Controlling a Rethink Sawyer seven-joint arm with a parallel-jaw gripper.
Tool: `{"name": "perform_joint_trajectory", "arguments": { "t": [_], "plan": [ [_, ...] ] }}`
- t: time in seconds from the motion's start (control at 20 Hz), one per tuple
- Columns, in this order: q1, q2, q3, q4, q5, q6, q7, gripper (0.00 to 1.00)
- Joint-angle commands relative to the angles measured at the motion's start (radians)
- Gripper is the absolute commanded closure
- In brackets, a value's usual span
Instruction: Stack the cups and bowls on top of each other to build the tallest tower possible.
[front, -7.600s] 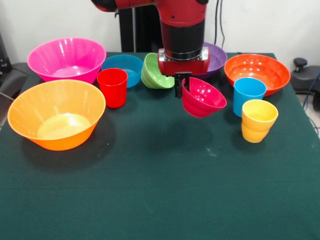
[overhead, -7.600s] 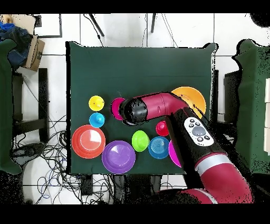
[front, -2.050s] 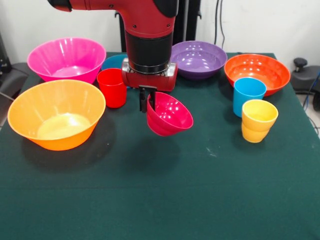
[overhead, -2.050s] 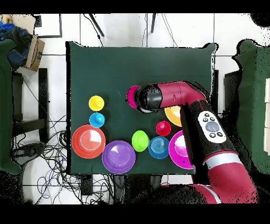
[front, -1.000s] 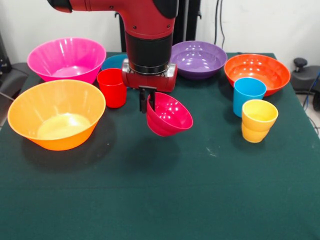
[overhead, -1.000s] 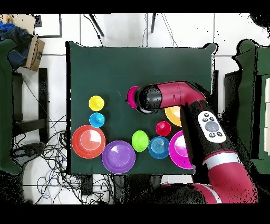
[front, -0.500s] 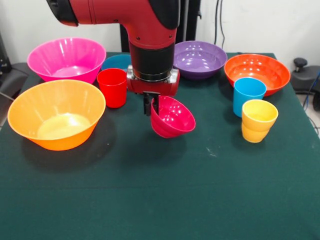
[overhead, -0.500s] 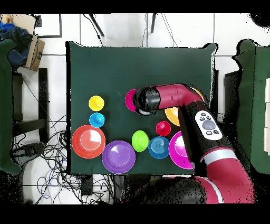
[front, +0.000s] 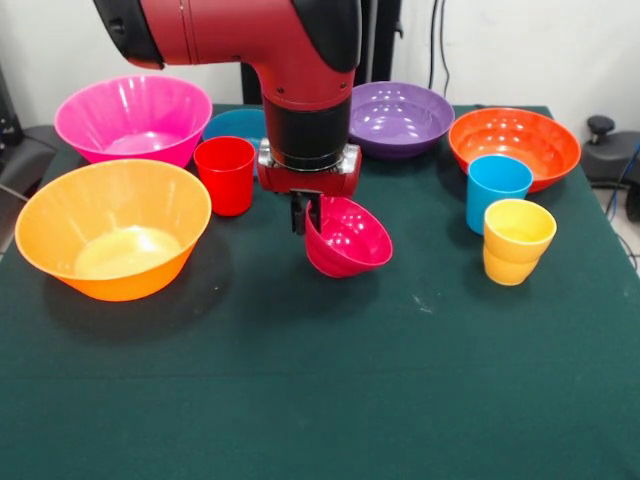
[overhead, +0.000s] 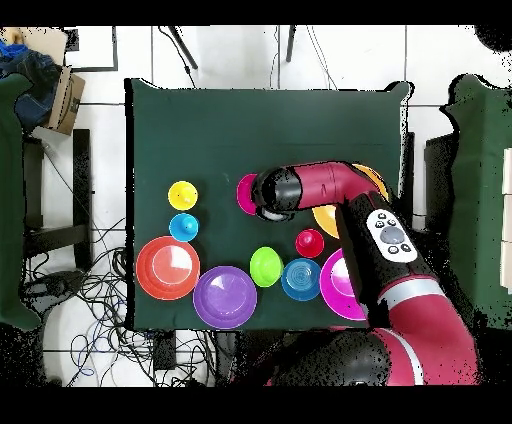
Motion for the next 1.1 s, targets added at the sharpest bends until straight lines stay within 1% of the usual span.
{"name": "perform_joint_trajectory", "arguments": {
  "t": [0.05, 0.6, 1.1],
  "plan": [
    [-0.013, 0.034, 0.026, -0.024, -0.086, -0.039, -0.188, 1.00],
    [-0.017, 0.040, 0.031, -0.035, -0.086, -0.035, -0.199, 1.00],
    [-0.026, 0.027, 0.035, -0.019, -0.080, -0.032, -0.204, 1.00]
  ]
}}
